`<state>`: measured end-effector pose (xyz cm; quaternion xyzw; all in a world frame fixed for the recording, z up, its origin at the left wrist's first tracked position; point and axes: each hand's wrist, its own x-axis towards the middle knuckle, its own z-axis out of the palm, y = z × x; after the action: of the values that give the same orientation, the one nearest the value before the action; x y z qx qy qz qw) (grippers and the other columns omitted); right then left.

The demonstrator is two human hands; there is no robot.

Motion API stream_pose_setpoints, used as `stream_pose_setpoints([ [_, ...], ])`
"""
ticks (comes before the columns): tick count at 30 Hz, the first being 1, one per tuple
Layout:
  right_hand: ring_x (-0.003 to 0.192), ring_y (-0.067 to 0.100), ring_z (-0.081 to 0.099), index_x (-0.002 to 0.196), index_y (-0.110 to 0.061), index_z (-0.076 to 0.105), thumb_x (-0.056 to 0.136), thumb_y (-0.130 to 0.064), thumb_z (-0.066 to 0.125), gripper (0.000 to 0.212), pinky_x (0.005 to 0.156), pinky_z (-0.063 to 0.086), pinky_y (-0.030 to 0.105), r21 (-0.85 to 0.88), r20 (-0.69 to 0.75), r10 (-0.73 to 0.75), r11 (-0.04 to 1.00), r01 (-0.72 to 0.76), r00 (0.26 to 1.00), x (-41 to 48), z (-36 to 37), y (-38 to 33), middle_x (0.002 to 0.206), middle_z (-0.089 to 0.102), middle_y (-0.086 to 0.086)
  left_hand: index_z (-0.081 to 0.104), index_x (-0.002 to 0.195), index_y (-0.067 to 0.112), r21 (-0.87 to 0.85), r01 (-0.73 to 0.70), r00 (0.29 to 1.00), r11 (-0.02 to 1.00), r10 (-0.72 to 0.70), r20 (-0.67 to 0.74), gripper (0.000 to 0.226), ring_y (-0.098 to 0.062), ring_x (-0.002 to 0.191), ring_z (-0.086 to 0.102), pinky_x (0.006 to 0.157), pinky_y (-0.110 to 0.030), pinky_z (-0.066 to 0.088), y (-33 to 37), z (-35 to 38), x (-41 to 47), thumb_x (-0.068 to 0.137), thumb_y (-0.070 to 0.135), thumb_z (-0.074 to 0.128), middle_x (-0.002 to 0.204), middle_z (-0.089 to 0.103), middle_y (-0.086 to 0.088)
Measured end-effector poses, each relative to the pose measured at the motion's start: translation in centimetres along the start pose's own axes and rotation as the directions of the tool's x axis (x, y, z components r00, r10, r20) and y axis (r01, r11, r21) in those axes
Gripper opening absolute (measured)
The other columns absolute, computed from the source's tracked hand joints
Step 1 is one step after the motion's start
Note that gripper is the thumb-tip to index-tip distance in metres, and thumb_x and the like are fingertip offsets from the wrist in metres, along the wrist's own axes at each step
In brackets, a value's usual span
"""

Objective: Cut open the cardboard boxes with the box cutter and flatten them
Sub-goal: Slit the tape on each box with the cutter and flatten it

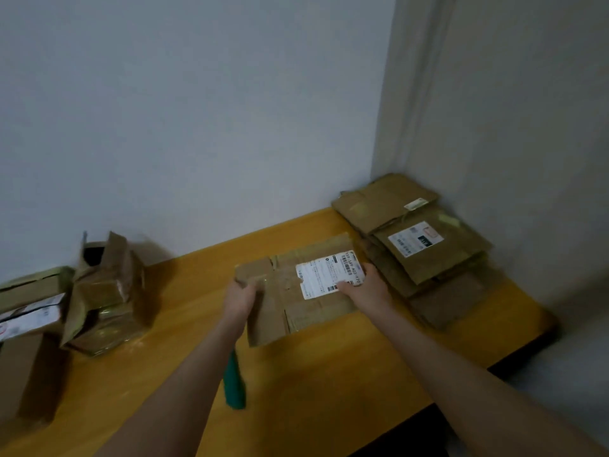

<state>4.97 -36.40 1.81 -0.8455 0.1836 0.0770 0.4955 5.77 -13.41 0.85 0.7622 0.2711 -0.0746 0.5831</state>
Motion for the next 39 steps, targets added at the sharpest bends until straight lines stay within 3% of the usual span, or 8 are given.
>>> stream_pose_setpoints([
  [3,0.114,0.021,0.057,0.136,-0.017,0.042,0.083,-0.025,0.073,0.062,0.073,0.044,0.022,-0.090,-0.053,-0.019,0.996,0.014,0.998,3.9,-5.6,2.1,0.130,0.057,0.002,0.049,0.117,0.007,0.014,0.114,0.992,0.993,-0.114,0.059,0.027,-0.030,0.095,0.054,0.078,-0.042,0.047,1.8,6.5,-0.6,0.094,0.016,0.060,0.109,0.056,-0.013],
  [7,0.120,0.027,0.049,0.146,-0.022,0.029,0.086,-0.033,0.069,0.073,0.086,0.049,0.038,-0.285,-0.128,-0.031,0.958,-0.007,0.991,8.7,-12.9,3.8,0.137,0.044,0.008,0.047,0.117,0.006,-0.004,0.133,0.986,0.991,-0.131,0.107,0.029,-0.031,0.096,0.057,0.063,-0.037,0.051,4.2,14.6,-1.1,0.092,0.006,0.062,0.117,0.058,-0.021],
  [11,0.136,0.030,0.029,0.151,-0.022,0.017,0.089,-0.038,0.061,0.078,0.107,0.035,0.041,-0.579,-0.207,-0.118,0.815,-0.024,0.971,12.4,-18.1,4.8,0.150,0.025,0.012,0.042,0.137,0.008,-0.051,0.044,0.994,0.998,-0.039,0.102,0.045,-0.031,0.098,0.059,0.073,-0.041,0.054,7.6,22.7,-0.9,0.095,0.008,0.059,0.120,0.058,-0.017],
  [21,0.146,0.035,0.005,0.153,-0.024,0.010,0.094,-0.044,0.052,0.075,0.119,0.015,0.046,-0.686,-0.045,-0.120,0.726,0.057,0.992,16.0,-19.1,9.1,0.157,0.008,0.012,0.044,0.136,0.012,0.013,0.072,0.975,0.997,-0.073,0.209,0.048,-0.033,0.116,0.057,0.096,-0.049,0.051,10.9,36.6,1.2,0.091,0.009,0.063,0.129,0.058,-0.012],
  [25,0.146,0.037,0.004,0.152,-0.022,0.011,0.091,-0.039,0.056,0.077,0.119,0.017,0.047,-0.706,-0.013,-0.120,0.704,0.076,0.993,15.8,-17.9,9.0,0.157,0.009,0.014,0.034,0.143,0.012,0.242,-0.050,0.979,0.969,0.000,0.202,0.060,-0.032,0.120,0.053,0.096,-0.039,0.049,10.4,34.5,0.9,0.090,0.011,0.063,0.135,0.052,-0.013],
  [30,0.147,0.035,0.003,0.151,-0.021,0.014,0.094,-0.034,0.052,0.070,0.119,0.014,0.046,-0.707,0.065,-0.200,0.682,0.187,0.978,13.7,-13.7,5.4,0.158,0.007,0.012,0.007,0.155,0.015,0.761,-0.316,0.946,0.566,0.253,0.205,0.078,-0.033,0.138,0.032,0.106,-0.040,0.039,8.7,27.1,0.4,0.094,0.018,0.056,0.153,0.024,-0.014],
  [34,0.148,0.032,-0.001,0.153,-0.023,0.012,0.097,-0.029,0.049,0.067,0.120,0.012,0.044,-0.687,0.154,-0.255,0.667,0.289,0.955,9.9,-7.7,1.8,0.160,0.002,0.009,0.007,0.154,0.015,0.863,-0.310,0.930,0.400,0.317,0.187,0.078,-0.030,0.142,0.025,0.109,-0.039,0.037,6.4,19.5,-1.1,0.094,0.018,0.056,0.157,0.017,-0.012],
  [39,0.148,0.031,-0.001,0.152,-0.021,0.015,0.097,-0.025,0.046,0.063,0.119,0.012,0.042,-0.656,0.275,-0.290,0.640,0.399,0.917,2.6,2.3,-2.2,0.159,0.004,0.009,0.008,0.154,0.014,0.878,-0.241,0.946,0.414,0.303,0.117,0.074,-0.029,0.144,0.021,0.111,-0.039,0.033,1.6,7.2,-3.4,0.095,0.015,0.053,0.158,0.014,-0.012],
])
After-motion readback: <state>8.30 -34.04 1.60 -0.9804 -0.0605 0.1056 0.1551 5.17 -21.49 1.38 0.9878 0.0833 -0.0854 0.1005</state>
